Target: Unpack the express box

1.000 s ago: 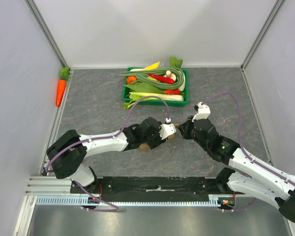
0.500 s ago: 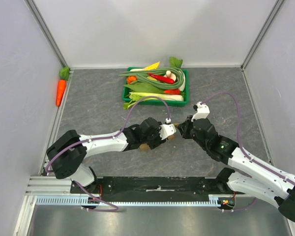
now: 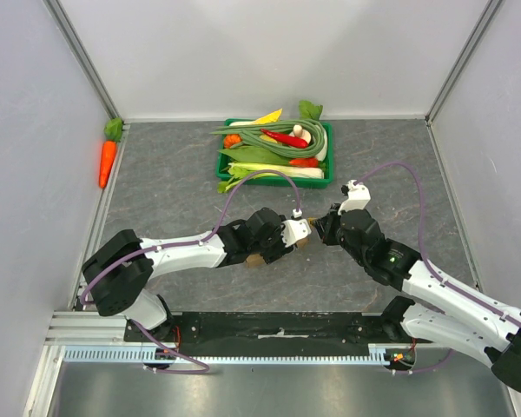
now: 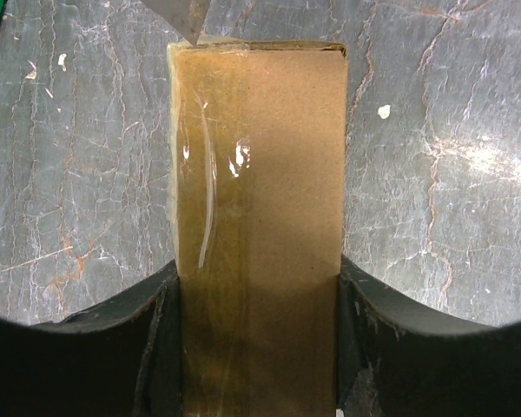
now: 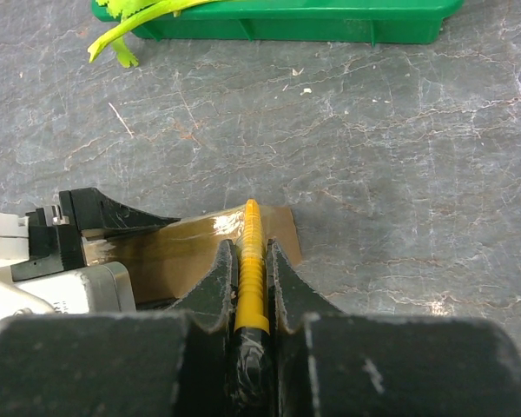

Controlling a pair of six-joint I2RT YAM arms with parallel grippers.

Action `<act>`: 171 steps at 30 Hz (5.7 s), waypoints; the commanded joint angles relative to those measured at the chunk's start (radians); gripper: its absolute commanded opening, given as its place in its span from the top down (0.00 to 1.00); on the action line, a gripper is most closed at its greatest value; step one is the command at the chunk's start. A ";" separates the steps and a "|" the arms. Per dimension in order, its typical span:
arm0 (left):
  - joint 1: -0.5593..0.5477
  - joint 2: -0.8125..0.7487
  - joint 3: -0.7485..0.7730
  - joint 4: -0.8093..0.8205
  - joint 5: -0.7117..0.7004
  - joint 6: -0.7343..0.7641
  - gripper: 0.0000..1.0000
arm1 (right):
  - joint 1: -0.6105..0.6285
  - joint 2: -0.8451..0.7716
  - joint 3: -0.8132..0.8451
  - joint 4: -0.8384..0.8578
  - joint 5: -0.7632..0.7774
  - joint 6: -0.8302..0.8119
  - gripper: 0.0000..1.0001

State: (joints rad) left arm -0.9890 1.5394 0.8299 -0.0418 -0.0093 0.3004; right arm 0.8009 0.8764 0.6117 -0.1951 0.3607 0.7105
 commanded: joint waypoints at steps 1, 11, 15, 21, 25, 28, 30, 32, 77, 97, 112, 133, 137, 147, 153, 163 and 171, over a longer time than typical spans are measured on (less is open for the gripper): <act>-0.002 0.054 -0.063 -0.150 -0.032 0.037 0.79 | 0.000 0.001 -0.006 0.040 0.020 -0.014 1.00; -0.002 0.057 -0.061 -0.150 -0.032 0.037 0.80 | 0.001 0.027 -0.024 0.065 0.003 -0.020 1.00; -0.002 0.057 -0.060 -0.150 -0.032 0.037 0.80 | 0.000 0.041 -0.041 0.075 -0.019 -0.017 1.00; -0.002 0.086 -0.046 -0.151 -0.081 0.014 0.80 | 0.000 0.036 -0.055 0.059 -0.121 0.003 1.00; 0.000 0.123 -0.023 -0.162 -0.135 -0.013 0.82 | 0.000 0.027 -0.064 -0.007 -0.189 0.017 1.00; 0.003 0.134 -0.012 -0.164 -0.146 -0.027 0.83 | 0.000 -0.011 -0.075 -0.065 -0.204 0.024 1.00; 0.007 0.133 -0.011 -0.165 -0.141 -0.037 0.83 | 0.001 -0.039 -0.076 -0.092 -0.206 0.024 1.00; 0.016 0.133 -0.006 -0.170 -0.135 -0.043 0.83 | 0.001 -0.050 -0.073 -0.125 -0.207 0.024 1.00; 0.070 -0.389 0.140 -0.084 -0.369 -0.291 0.00 | -0.478 0.300 0.126 0.175 -0.128 0.000 1.00; 0.300 -0.504 0.051 -0.205 -0.031 -0.498 0.00 | -0.787 0.518 0.065 0.172 -0.312 0.029 0.32; 0.299 -0.547 -0.017 -0.214 0.250 -0.535 0.11 | -0.737 0.328 0.327 -0.280 -0.184 -0.038 0.09; 0.067 -0.354 -0.201 -0.049 -0.121 -0.975 0.61 | -0.309 0.743 0.571 -0.004 -0.497 -0.252 0.92; 0.067 -0.322 -0.212 -0.024 -0.207 -1.076 0.61 | -0.299 0.809 0.597 -0.062 -0.522 -0.281 0.92; 0.105 -0.162 -0.049 -0.184 -0.301 -1.123 0.62 | -0.267 0.638 0.410 -0.158 -0.601 -0.243 0.91; 0.210 -0.160 -0.121 0.000 -0.123 -1.135 0.61 | -0.230 0.466 0.281 -0.164 -0.651 -0.181 0.91; 0.259 -0.093 -0.141 -0.010 -0.040 -1.234 0.62 | -0.220 0.544 0.310 -0.107 -0.525 -0.098 0.90; 0.282 0.005 -0.140 0.103 0.083 -1.201 0.62 | -0.201 0.645 0.378 -0.032 -0.614 -0.117 0.91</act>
State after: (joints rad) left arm -0.7139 1.4998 0.6922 -0.0666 -0.0204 -0.9051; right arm 0.5831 1.5352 0.9546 -0.3084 -0.2070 0.5846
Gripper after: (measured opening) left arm 0.383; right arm 0.090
